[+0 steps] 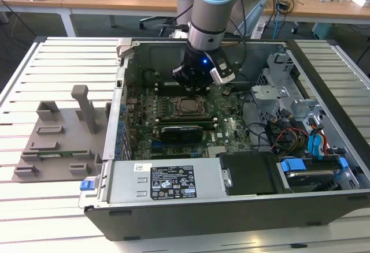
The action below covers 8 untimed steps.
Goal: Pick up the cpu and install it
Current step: 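Install the first cpu locking lever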
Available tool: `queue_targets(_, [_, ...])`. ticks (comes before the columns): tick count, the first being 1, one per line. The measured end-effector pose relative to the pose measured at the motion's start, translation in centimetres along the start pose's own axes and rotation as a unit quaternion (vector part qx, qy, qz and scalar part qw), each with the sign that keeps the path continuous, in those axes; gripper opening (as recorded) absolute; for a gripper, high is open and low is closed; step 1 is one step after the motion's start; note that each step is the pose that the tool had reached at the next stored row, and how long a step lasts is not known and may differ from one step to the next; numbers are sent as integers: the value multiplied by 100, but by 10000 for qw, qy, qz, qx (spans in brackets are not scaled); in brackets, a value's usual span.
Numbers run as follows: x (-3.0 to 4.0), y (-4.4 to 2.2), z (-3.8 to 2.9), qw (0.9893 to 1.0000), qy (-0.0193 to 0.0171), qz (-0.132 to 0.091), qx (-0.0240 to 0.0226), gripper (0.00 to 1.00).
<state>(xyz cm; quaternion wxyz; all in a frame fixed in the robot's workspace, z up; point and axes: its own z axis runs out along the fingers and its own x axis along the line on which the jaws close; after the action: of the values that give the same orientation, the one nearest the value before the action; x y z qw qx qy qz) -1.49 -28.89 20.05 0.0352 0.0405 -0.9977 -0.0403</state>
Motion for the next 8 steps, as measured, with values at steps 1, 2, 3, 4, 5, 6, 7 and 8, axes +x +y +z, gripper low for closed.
queue_targets(1, [-10,2,11,10000,-8,-3,-10,11])
queue_targets(2, [-10,1,11,10000,-5,-2,-8,11])
queue_targets(3, [-9,-1,8,10000,-2,0,-4,11])
queue_targets(4, [-8,-2,7,10000,-1,-1,-2,11])
queue_targets(5, [-8,-2,7,10000,0,0,-2,11])
queue_targets(6, [-9,-2,4,10000,-1,0,-2,11])
queue_targets(7, [-8,-1,-4,10000,-2,-1,-3,11])
queue_targets(8, [-7,0,-24,10000,-1,0,0,11])
